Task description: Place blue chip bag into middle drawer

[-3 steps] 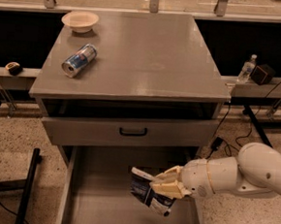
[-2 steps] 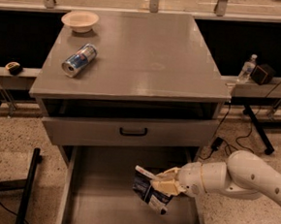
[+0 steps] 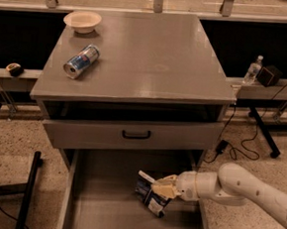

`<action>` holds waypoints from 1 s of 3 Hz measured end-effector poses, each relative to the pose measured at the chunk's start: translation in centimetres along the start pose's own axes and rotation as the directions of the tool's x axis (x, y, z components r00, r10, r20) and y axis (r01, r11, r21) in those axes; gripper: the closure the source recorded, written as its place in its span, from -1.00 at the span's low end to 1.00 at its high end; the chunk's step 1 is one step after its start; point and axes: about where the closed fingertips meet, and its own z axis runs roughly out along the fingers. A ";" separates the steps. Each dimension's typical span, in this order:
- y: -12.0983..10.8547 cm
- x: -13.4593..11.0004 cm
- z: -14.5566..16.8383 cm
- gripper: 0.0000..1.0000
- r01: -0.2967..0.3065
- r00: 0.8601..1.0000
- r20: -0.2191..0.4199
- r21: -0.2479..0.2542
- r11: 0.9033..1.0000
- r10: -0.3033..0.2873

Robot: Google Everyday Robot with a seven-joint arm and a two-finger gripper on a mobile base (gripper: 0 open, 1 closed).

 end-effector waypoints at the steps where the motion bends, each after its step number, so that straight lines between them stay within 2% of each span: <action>1: 0.0 0.3 0.3 0.46 -0.008 1.000 0.003 -0.006 1.000 0.008; 3: 0.0 0.3 0.3 -0.47 -0.008 1.000 0.003 -0.006 1.000 0.008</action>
Offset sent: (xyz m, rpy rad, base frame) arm -0.0011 0.0016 -0.0042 0.0062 0.0076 0.0001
